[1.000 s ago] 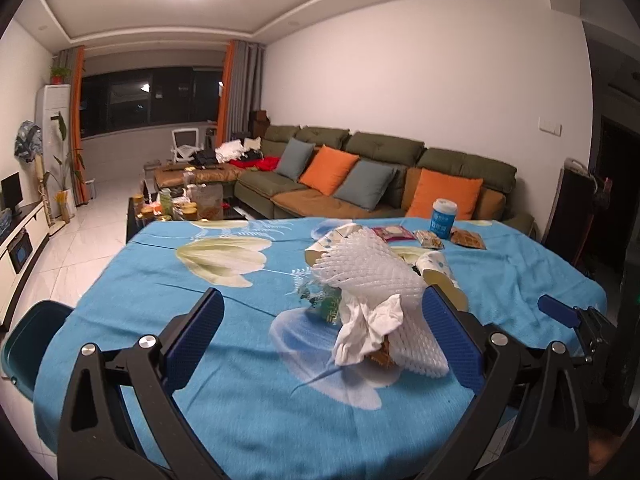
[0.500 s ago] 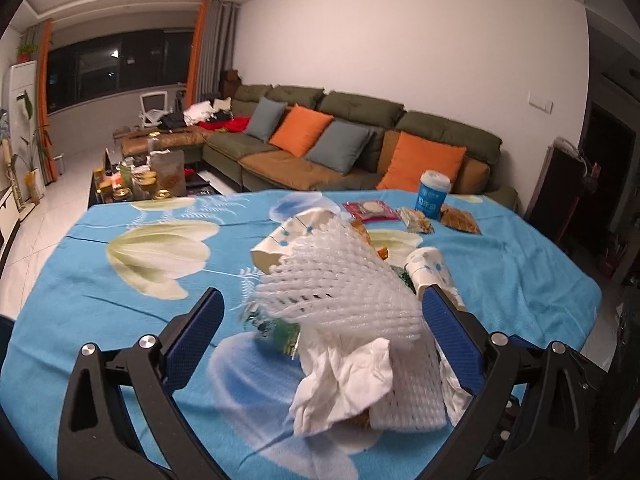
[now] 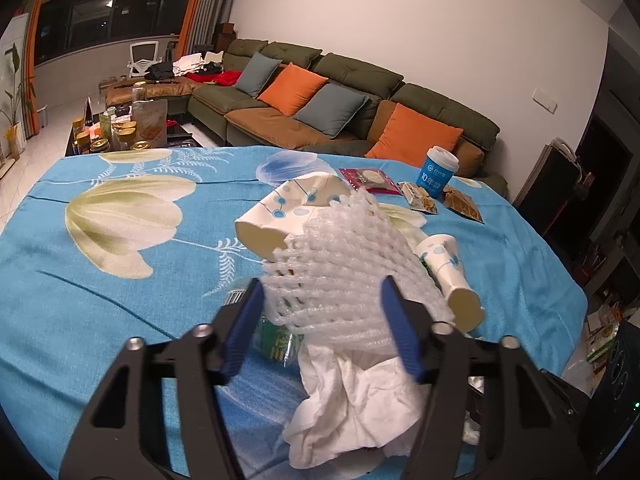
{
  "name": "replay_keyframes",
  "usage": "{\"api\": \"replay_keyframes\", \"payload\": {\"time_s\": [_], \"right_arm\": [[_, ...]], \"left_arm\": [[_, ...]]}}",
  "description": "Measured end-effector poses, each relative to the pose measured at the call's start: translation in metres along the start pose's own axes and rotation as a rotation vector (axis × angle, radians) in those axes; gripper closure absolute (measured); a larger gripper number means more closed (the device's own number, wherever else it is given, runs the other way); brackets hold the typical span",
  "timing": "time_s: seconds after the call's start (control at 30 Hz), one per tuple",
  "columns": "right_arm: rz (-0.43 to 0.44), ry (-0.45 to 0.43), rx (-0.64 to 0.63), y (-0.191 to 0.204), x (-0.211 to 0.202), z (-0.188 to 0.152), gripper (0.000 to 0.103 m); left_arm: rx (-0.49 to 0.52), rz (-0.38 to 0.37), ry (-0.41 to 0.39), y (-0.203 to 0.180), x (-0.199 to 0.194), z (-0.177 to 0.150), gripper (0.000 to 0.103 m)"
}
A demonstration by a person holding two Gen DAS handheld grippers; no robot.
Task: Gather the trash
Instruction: 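Grasp the white foam net with the left gripper while the right gripper grasps the tissue, then carry foam net and tissue to the teal bin and open both grippers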
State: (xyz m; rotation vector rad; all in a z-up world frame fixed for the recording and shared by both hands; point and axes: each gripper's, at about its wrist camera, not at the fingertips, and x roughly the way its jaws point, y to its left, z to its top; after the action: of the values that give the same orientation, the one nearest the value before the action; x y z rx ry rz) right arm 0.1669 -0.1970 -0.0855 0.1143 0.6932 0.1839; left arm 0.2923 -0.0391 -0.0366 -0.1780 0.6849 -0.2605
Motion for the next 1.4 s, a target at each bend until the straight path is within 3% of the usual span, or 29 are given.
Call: {"api": "replay_keyframes", "payload": {"time_s": [0.1, 0.17, 0.27, 0.43, 0.7, 0.83, 1.07, 1.4], "right_arm": [[0.01, -0.006, -0.003, 0.002, -0.003, 0.0, 0.08], [0.019, -0.004, 0.001, 0.004, -0.005, 0.0, 0.086], [0.021, -0.011, -0.002, 0.006, -0.009, 0.0, 0.089], [0.02, -0.035, -0.005, 0.009, -0.023, -0.001, 0.092], [0.009, -0.098, -0.019, 0.013, -0.046, 0.009, 0.093], [0.021, -0.146, -0.039, 0.018, -0.059, 0.021, 0.093], [0.086, -0.208, -0.116, 0.049, -0.071, 0.044, 0.093], [0.326, -0.227, -0.262, 0.145, -0.061, 0.075, 0.093]], "left_arm": [[-0.002, -0.014, 0.0, 0.001, -0.002, 0.0, 0.063], [0.007, -0.027, 0.001, 0.0, -0.003, 0.0, 0.078], [0.005, -0.051, -0.011, 0.001, -0.007, 0.002, 0.089], [-0.016, -0.095, -0.059, -0.001, -0.028, 0.005, 0.09], [-0.035, -0.143, -0.198, -0.003, -0.093, 0.023, 0.091], [-0.038, -0.112, -0.268, 0.005, -0.13, 0.023, 0.091], [-0.08, 0.007, -0.359, 0.041, -0.204, 0.008, 0.091], [-0.192, 0.243, -0.448, 0.12, -0.308, -0.027, 0.091]]}}
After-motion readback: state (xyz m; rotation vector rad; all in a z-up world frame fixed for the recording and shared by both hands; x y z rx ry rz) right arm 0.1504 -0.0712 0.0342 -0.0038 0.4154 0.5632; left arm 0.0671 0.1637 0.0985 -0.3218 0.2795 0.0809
